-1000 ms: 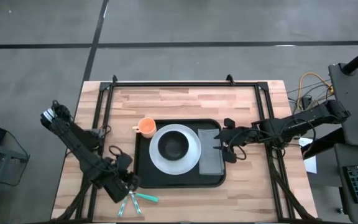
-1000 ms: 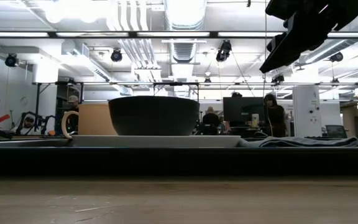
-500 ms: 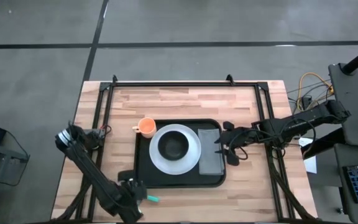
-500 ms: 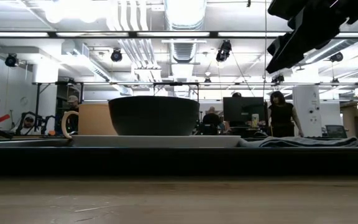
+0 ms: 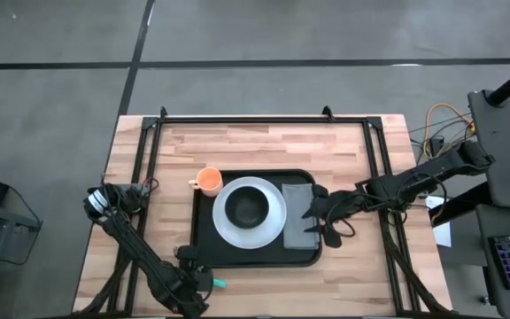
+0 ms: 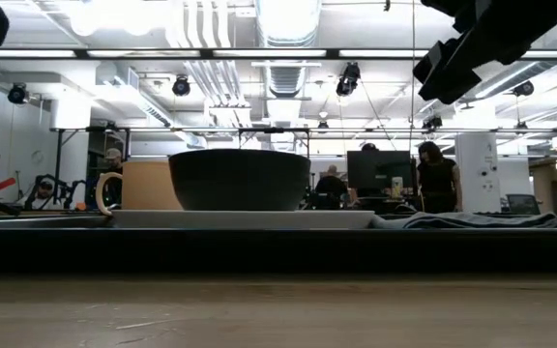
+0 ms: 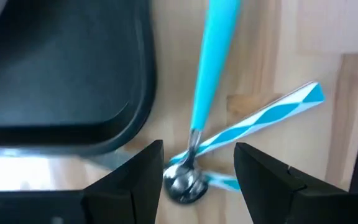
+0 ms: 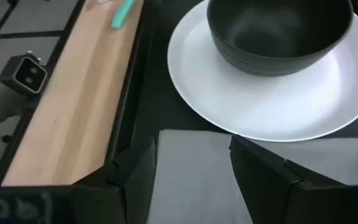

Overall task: Set up tray
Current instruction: Put the green spoon on the gray napkin on the black serving tray

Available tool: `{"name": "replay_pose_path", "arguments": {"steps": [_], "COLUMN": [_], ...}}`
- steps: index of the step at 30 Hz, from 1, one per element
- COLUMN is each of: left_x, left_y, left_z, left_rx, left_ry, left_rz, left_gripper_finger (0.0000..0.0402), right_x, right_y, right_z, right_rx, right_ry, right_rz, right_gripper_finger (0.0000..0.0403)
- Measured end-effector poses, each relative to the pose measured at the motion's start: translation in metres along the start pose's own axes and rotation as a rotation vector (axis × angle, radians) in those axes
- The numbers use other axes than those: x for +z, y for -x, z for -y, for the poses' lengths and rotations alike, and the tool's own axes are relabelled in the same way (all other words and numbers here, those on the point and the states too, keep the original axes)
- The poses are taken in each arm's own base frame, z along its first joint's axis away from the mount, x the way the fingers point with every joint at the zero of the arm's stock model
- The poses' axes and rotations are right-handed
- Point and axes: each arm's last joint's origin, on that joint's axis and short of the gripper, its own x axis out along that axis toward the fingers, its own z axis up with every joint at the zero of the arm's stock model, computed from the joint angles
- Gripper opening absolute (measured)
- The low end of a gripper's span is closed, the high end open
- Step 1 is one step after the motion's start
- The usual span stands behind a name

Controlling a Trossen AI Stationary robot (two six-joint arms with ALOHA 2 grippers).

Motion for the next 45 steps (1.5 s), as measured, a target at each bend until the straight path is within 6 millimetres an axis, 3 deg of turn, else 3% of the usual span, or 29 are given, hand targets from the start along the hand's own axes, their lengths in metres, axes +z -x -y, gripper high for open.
{"name": "replay_pose_path", "arguments": {"steps": [16, 37, 41, 45], "left_x": [-0.003, -0.009, -0.008, -0.008], "left_y": [-0.031, -0.053, -0.057, -0.057], "left_z": [-0.001, -0.010, -0.011, -0.013], "left_rx": [-0.040, -0.023, -0.073, -0.062], "left_ry": [0.012, 0.088, 0.096, 0.102], "left_rz": [0.041, 0.034, 0.013, 0.010], "left_gripper_finger": [0.0175, 0.0174, 0.0136, 0.0049], "right_x": [0.005, 0.005, 0.005, 0.005], "right_y": [-0.006, -0.006, -0.006, -0.006], "right_z": [-0.003, -0.003, -0.003, -0.003], "right_rx": [0.013, 0.016, 0.017, 0.018], "right_ry": [-0.013, -0.034, -0.032, -0.032], "right_rz": [0.047, 0.046, 0.047, 0.052], "right_gripper_finger": [0.0194, 0.0194, 0.0194, 0.0189]}}
